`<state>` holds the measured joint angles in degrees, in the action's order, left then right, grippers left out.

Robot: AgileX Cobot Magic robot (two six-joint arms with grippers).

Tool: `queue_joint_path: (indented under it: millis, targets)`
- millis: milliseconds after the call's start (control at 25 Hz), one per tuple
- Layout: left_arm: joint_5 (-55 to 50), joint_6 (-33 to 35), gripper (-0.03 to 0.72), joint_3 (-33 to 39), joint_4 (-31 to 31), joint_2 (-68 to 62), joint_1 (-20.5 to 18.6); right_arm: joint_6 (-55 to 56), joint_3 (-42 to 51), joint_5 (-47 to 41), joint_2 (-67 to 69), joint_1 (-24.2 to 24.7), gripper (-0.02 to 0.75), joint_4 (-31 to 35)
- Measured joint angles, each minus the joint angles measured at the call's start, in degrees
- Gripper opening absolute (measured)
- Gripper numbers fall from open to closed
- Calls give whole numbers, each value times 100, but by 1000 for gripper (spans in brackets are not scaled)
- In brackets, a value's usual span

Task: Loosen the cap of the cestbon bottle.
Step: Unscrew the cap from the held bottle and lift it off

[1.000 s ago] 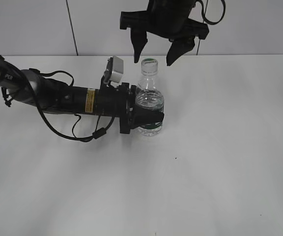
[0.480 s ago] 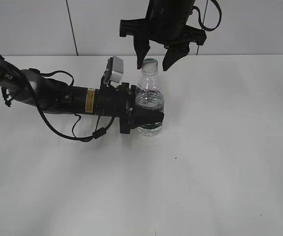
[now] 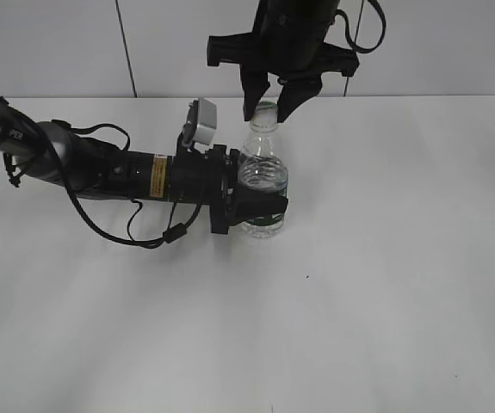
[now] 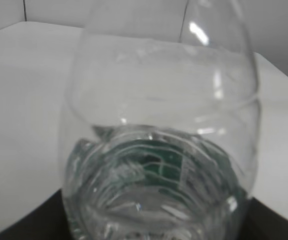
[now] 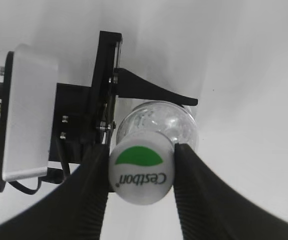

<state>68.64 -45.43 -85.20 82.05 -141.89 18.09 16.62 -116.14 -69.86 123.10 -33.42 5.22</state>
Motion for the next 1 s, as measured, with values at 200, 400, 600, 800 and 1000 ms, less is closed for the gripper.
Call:
queue_joint_path:
  millis: [200,400,600,800,1000]
  targets:
    - [-6,-4,406,0,27,0,0,-1808,-5,2,0,0,303,-13]
    - [-17,-11,406,0,48,0,0,-3548,-11,7,-6,0,302,-13]
    - [-17,-11,406,0,63,0,0,-4613,-15,7,-12,-5,302,-13]
    - [-17,-11,406,-5,63,0,0,-5430,-22,7,-17,-5,299,-13]
    - [-22,-18,406,-5,63,0,0,-6163,-22,7,-22,-5,297,-24]
